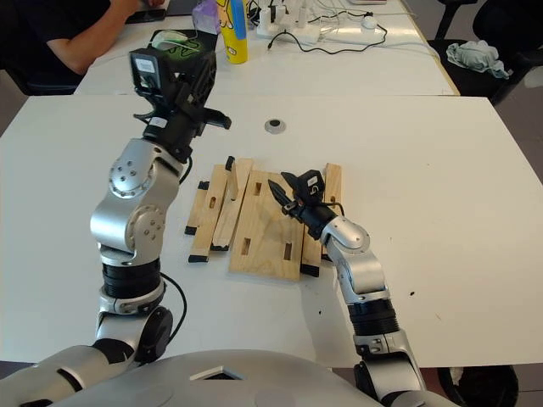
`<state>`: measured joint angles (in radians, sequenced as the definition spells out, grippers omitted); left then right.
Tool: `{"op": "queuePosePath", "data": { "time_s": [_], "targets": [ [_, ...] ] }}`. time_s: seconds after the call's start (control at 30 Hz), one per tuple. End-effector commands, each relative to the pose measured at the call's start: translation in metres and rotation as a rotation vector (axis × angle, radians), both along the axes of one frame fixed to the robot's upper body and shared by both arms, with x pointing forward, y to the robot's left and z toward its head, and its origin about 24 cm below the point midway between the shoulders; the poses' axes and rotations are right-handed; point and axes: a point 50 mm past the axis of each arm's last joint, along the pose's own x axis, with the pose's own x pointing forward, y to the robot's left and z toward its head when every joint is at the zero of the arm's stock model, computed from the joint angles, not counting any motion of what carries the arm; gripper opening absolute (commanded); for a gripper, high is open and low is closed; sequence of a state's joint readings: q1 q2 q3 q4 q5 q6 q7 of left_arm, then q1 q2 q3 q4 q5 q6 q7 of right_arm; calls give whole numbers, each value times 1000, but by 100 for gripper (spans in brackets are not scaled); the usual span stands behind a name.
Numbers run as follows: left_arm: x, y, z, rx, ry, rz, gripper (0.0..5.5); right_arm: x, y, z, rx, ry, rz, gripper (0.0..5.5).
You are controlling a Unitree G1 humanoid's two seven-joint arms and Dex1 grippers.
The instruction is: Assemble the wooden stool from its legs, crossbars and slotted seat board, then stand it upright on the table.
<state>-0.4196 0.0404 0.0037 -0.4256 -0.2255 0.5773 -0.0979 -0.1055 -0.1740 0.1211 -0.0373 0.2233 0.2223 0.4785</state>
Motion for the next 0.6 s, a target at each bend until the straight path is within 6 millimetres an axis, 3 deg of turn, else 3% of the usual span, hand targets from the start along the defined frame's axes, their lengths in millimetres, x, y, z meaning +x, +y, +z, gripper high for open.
{"op": "queuePosePath", "data": {
  "time_s": [0.03, 0.23, 0.43, 0.6],
  "targets": [
    [-18, 26, -20, 39, 131, 45, 122, -1, -9, 4, 20, -17, -71, 182],
    [-46, 26, -77, 162, 471, -97, 224, -4, -18, 7, 38, -22, -146, 182],
    [-60, 18, -99, 158, 640, -197, 308, -3, -21, 8, 49, -17, -161, 182],
    [-62, 13, -107, 172, 706, -203, 312, -3, -22, 8, 45, -9, -157, 182]
  ]
}}
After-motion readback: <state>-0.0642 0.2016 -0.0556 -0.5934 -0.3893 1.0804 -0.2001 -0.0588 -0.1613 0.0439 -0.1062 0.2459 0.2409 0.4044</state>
